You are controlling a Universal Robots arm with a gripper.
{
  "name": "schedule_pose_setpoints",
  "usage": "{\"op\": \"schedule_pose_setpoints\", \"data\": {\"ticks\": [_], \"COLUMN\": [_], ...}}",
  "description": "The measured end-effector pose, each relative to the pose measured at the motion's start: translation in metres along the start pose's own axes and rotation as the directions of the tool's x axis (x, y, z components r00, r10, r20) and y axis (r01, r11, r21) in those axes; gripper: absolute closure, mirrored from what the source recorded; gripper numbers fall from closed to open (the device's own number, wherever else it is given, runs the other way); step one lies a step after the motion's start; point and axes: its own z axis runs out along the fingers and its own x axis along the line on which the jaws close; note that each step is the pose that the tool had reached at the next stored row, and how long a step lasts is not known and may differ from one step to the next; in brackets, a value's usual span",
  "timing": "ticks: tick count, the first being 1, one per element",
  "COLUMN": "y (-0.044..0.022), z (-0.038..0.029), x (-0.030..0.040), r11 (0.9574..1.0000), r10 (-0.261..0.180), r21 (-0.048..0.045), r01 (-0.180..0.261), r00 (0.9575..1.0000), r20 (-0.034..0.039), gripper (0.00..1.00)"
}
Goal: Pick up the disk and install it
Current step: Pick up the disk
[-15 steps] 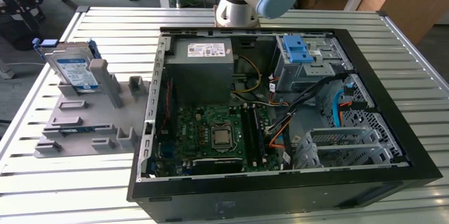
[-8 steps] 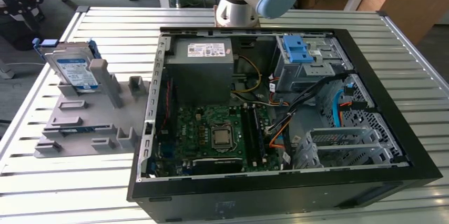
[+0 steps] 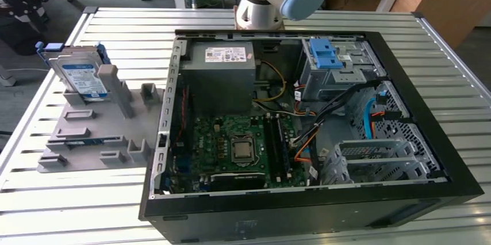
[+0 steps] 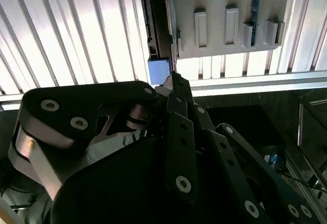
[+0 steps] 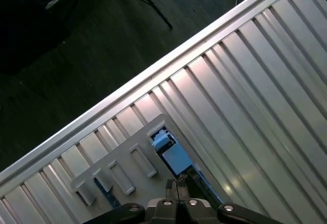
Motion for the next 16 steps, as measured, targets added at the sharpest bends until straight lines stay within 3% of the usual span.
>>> {"op": "schedule_pose_setpoints", "data": {"ticks": [4,7,12,14,16], "y": [-0.0002,-0.0003,-0.0004,-0.0004,-0.0005], "z": [0.0018,0.0034,0.0061,0.0071,0.0082], "x": [0.0001,0.0001,0.0002,0.0002,0.0002], "r11": [0.9974,0.9920,0.9765,0.9682,0.9587], "r10": [-0.072,-0.126,-0.216,-0.250,-0.285], "r21": [-0.0005,0.0000,0.0009,0.0021,0.0032], "r01": [0.072,0.126,0.216,0.250,0.285], "r00": [0.9974,0.9920,0.9764,0.9682,0.9586], "r20": [-0.0021,-0.0033,-0.0052,-0.0057,-0.0061], "gripper": [0.89,0.89,0.89,0.84,0.71]}}
